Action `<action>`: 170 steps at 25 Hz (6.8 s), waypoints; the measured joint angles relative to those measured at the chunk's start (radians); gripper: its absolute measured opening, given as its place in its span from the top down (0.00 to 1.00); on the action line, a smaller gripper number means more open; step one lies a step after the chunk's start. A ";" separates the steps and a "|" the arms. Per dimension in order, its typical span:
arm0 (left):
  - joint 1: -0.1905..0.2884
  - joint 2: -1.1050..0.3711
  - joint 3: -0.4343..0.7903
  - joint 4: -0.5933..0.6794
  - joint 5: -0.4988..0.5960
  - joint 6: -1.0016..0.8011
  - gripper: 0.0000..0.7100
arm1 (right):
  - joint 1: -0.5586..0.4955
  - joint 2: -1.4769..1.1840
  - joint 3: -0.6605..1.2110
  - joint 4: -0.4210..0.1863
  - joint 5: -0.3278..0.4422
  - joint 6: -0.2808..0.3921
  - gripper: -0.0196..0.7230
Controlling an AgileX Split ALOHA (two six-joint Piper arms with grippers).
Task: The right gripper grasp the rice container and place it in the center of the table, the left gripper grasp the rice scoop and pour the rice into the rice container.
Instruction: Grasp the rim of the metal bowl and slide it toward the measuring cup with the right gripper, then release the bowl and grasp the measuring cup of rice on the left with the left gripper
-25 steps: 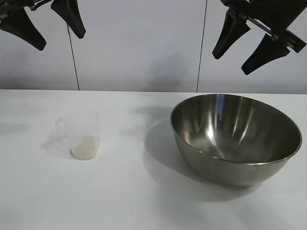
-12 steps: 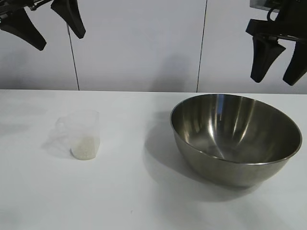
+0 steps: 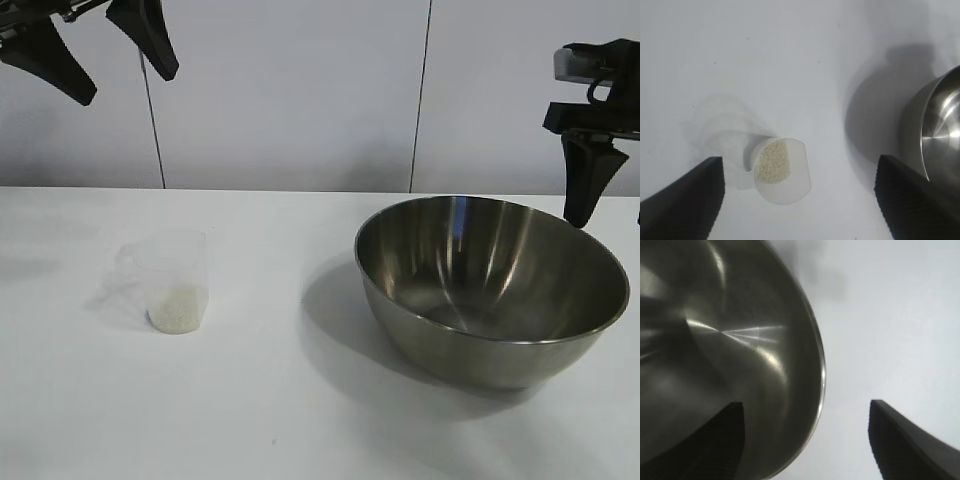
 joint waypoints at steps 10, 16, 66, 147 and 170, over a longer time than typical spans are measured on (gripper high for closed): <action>0.000 0.000 0.000 0.000 0.000 0.000 0.16 | 0.000 0.099 0.011 0.029 -0.109 0.010 0.32; 0.000 0.000 0.000 0.000 0.000 0.000 0.16 | 0.000 0.210 0.013 0.089 -0.142 -0.004 0.53; 0.000 0.000 0.000 0.000 0.000 0.000 0.16 | 0.288 0.258 -0.084 0.224 -0.184 0.067 0.71; -0.157 -0.415 1.082 -0.319 -1.231 0.569 0.16 | 0.087 0.004 -0.294 0.174 0.019 0.066 0.31; -0.130 0.107 1.325 0.275 -2.126 -0.018 0.25 | 0.087 0.004 -0.294 0.174 0.021 0.054 0.31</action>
